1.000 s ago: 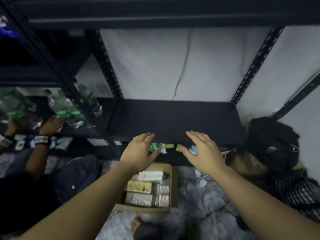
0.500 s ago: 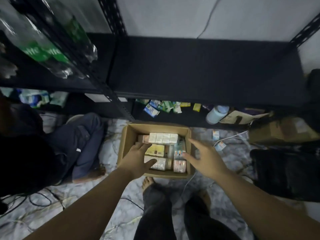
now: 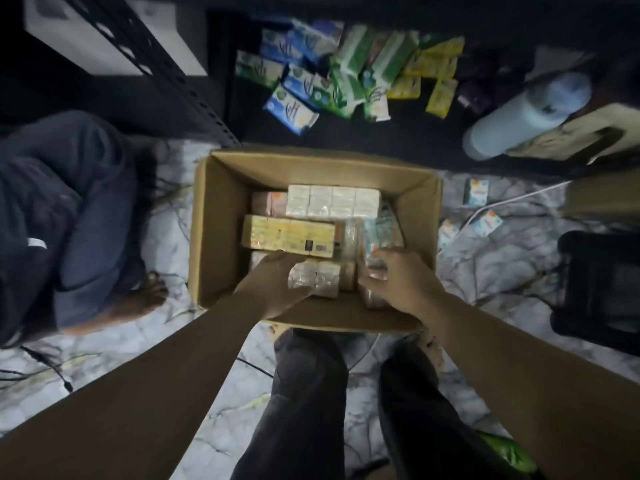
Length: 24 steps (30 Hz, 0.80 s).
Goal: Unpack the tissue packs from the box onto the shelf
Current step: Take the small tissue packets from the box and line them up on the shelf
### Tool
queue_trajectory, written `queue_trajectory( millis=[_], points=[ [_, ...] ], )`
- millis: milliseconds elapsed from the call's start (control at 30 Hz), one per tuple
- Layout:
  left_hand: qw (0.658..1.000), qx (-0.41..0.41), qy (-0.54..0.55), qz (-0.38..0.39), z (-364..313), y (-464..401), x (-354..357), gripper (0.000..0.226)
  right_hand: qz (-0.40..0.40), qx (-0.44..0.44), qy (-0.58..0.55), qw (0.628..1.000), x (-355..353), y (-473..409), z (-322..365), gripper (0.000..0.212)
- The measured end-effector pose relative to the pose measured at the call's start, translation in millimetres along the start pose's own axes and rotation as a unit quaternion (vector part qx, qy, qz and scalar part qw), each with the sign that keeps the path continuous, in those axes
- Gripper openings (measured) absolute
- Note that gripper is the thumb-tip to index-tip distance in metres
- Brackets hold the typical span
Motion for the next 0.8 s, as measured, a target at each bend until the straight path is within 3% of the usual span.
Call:
queue_trajectory(
  millis=[133,267,400,467,567,733,800],
  points=[
    [0.999,0.015,-0.009,0.028,9,-23,35,0.071,0.010,0.039,0.121,0.992,42,-16,-6,0.052],
    [0.996,0.062,-0.038,0.045,2,-47,49,0.053,-0.017,0.065,0.192,0.979,64,-24,-8,0.061],
    [0.989,0.085,-0.099,0.064,-6,-64,54,0.071,-0.062,0.067,0.238,0.967,67,-31,-5,0.051],
    [0.982,0.077,-0.165,0.054,-9,-67,53,0.070,-0.062,0.062,0.241,0.966,68,-30,-6,0.046],
    [0.973,0.075,-0.218,0.014,-16,-68,44,0.041,-0.080,0.031,0.229,0.970,63,-25,-5,0.032],
    [0.993,0.028,-0.105,0.047,-16,-60,35,0.021,-0.090,0.020,0.111,0.990,56,-10,-4,0.018],
    [0.993,0.009,-0.115,0.024,-15,-56,29,0.011,-0.091,0.020,0.067,0.993,49,-1,-6,0.019]
  ],
)
Point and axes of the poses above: each hand's wrist, its own y-axis away from the middle knuckle, its own x-axis out of the palm, z = x × y, the point moved 3 cm from there along -y, towards the middle knuckle, and after that the axes turned 4 degrees about y, right-handed, at the moved point
